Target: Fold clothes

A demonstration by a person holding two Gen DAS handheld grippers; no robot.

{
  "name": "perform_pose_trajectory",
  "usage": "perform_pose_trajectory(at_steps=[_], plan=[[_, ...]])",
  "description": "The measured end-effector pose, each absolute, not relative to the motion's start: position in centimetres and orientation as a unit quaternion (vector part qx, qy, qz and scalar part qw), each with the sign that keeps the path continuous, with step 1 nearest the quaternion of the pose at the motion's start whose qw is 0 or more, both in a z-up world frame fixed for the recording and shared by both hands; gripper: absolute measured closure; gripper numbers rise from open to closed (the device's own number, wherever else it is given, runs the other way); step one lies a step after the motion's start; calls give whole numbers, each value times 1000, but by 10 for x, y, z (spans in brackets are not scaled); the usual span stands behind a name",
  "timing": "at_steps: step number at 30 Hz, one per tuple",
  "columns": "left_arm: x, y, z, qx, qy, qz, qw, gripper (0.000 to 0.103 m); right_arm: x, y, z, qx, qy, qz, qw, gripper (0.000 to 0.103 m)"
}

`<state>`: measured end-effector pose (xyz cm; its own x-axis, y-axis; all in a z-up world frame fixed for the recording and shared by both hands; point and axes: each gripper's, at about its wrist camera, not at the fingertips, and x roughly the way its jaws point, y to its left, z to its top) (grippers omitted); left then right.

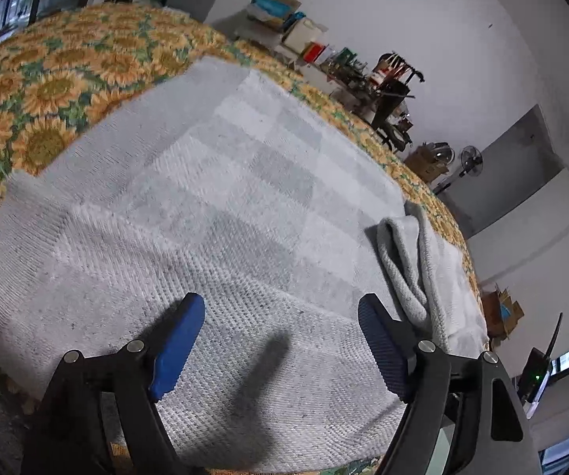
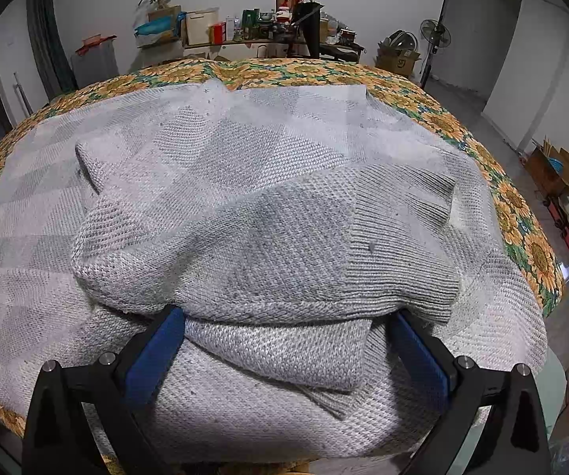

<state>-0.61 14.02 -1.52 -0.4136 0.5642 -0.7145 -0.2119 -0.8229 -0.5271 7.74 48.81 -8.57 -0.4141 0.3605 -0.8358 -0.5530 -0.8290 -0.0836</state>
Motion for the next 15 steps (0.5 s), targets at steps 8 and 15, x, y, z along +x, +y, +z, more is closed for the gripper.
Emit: perform_pose_trajectory(at_steps=[8, 15], plan=[[-10, 142, -17, -497, -185, 813, 241, 19, 79, 490, -86, -467, 103, 835, 272, 0], [-13, 126, -24, -489, -258, 794, 253, 18, 79, 487, -86, -467, 103, 835, 273, 0]])
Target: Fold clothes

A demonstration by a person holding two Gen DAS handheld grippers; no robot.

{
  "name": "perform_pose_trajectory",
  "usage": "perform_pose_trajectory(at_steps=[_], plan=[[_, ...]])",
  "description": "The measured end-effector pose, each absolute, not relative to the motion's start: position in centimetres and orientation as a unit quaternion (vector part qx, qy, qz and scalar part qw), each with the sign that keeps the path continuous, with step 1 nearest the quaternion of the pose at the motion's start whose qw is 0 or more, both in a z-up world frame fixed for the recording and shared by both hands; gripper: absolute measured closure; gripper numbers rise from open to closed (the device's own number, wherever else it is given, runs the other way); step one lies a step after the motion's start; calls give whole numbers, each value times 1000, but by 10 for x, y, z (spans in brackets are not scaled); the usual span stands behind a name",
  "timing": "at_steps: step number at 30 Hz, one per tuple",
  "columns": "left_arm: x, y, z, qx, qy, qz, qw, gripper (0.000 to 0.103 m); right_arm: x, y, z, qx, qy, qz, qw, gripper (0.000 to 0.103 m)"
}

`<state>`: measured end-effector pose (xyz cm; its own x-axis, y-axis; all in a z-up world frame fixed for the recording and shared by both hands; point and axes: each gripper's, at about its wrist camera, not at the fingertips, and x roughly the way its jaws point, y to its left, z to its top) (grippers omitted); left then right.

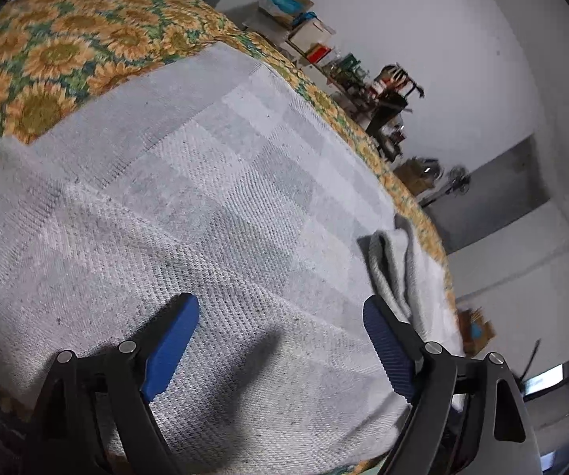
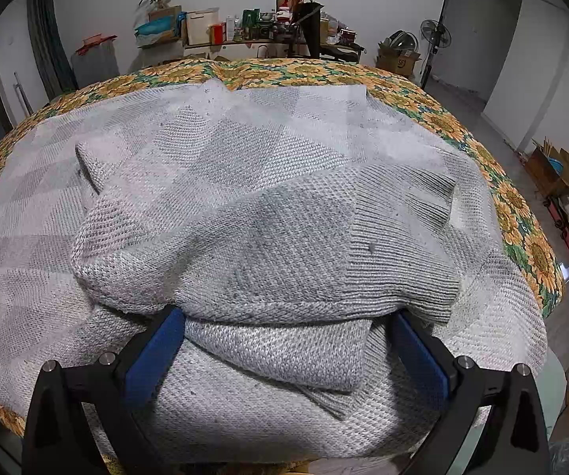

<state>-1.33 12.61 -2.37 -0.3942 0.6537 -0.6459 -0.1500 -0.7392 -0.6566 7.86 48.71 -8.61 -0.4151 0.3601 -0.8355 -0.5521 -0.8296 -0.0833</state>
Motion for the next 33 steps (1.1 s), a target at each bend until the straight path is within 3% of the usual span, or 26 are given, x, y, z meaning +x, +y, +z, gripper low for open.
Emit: perform_pose_trajectory(at_steps=[3, 14, 26, 33], plan=[[-17, 119, -26, -490, -283, 781, 265, 18, 79, 487, -86, -466, 103, 835, 273, 0], [-6, 142, -18, -474, -198, 822, 246, 18, 79, 486, -87, -465, 98, 837, 271, 0], [-7, 144, -19, -465, -190, 827, 251, 18, 79, 488, -87, -465, 94, 838, 271, 0], [0, 157, -19, -453, -138, 848, 239, 18, 80, 487, -87, -463, 94, 839, 270, 0]])
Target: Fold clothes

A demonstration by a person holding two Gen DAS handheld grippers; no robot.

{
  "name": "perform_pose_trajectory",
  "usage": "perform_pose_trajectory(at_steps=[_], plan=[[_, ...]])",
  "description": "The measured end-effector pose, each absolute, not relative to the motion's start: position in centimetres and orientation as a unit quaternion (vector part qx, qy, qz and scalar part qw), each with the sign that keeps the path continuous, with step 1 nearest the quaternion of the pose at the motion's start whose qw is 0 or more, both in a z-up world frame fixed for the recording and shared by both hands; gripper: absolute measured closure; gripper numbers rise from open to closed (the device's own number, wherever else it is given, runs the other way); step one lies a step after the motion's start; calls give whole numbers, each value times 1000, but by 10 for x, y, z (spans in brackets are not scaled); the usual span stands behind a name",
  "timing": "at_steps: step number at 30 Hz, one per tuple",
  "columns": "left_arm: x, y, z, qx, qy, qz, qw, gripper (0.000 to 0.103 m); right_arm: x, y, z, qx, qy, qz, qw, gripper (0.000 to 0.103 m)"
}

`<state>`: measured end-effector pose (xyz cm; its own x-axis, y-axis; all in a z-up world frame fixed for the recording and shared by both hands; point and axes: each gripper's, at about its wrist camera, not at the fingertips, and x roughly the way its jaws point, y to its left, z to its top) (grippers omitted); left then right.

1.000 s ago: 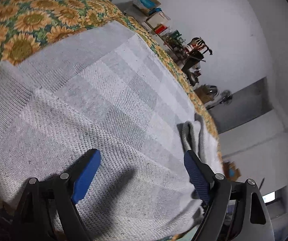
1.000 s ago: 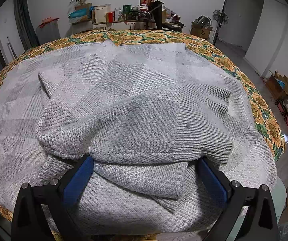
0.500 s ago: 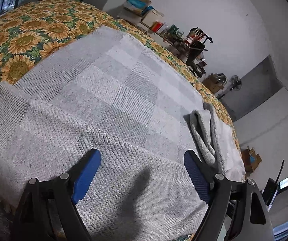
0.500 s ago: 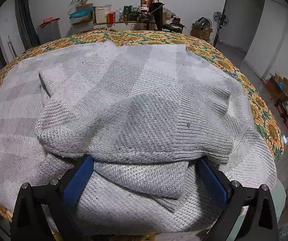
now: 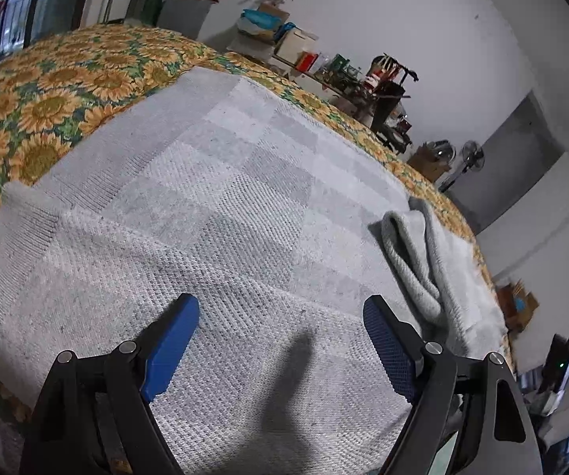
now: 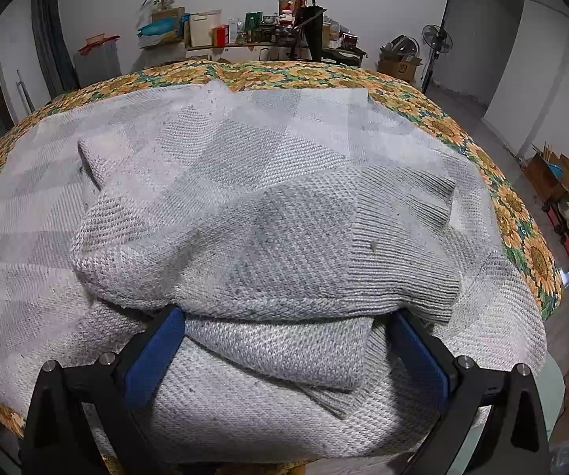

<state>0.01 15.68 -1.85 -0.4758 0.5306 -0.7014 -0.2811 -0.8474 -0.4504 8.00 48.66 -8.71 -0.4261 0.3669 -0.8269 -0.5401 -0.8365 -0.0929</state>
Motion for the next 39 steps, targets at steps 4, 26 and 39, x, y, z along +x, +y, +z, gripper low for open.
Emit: perform_pose_trajectory(at_steps=[4, 26, 39], plan=[[-1, 153, -13, -447, -155, 847, 241, 25, 81, 487, -87, -460, 95, 841, 269, 0], [33, 218, 22, -371, -36, 841, 393, 102, 175, 541, -7, -330, 199, 856, 345, 7], [21, 266, -7, -462, -33, 786, 410, 102, 137, 570, -52, -358, 278, 859, 237, 43]])
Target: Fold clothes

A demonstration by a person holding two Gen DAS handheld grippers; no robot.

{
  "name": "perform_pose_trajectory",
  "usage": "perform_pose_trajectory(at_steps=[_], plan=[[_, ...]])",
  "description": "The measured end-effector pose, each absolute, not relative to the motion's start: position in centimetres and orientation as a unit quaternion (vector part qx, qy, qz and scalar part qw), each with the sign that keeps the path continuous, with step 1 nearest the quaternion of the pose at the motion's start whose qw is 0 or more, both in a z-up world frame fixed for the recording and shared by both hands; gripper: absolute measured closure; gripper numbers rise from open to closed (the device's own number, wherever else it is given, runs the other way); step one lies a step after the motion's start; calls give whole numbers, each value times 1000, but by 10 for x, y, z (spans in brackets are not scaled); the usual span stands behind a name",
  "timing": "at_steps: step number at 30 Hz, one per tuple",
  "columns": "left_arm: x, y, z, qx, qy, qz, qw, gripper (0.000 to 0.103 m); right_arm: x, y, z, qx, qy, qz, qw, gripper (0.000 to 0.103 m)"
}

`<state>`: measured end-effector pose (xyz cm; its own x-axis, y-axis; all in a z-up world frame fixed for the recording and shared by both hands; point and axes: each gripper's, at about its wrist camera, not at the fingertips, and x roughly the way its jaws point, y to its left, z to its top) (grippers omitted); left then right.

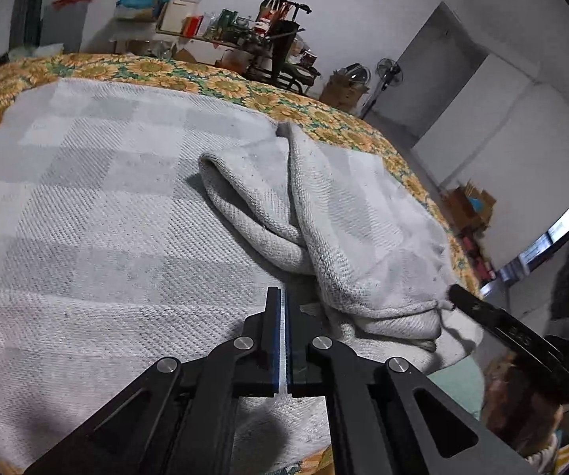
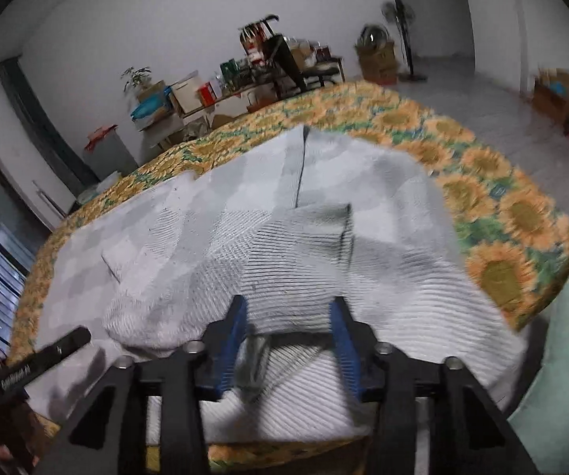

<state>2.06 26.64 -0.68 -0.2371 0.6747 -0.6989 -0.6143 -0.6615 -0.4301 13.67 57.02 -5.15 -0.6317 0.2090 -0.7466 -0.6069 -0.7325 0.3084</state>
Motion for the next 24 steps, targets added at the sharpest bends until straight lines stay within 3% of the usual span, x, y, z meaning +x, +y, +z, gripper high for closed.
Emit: perform_pose_trajectory(at_steps=[1, 2, 5, 6, 7, 10, 19, 23, 24], plan=[[20, 264, -6, -459, -37, 788, 408, 102, 133, 572, -56, -363, 289, 854, 237, 33], [19, 260, -5, -453, -43, 793, 405, 102, 131, 574, -60, -367, 301, 847, 239, 30], [18, 249, -2, -437, -60, 804, 399, 102, 127, 579, -68, -368, 328, 835, 245, 26], [18, 245, -1, -433, -64, 805, 400, 102, 127, 581, -67, -363, 332, 834, 249, 36], [17, 241, 0, -430, -69, 806, 401, 102, 127, 582, -67, -357, 335, 835, 253, 56], [12, 230, 0, -431, -96, 802, 402, 102, 128, 575, -51, -340, 299, 852, 263, 79], [-7, 205, -19, -485, -179, 755, 403, 102, 119, 542, 31, -278, 201, 909, 237, 94], [-12, 198, -19, -491, -206, 744, 404, 102, 102, 528, 58, -266, 152, 925, 226, 92], [-12, 196, -19, -489, -211, 743, 406, 102, 101, 528, 57, -271, 152, 922, 232, 83]])
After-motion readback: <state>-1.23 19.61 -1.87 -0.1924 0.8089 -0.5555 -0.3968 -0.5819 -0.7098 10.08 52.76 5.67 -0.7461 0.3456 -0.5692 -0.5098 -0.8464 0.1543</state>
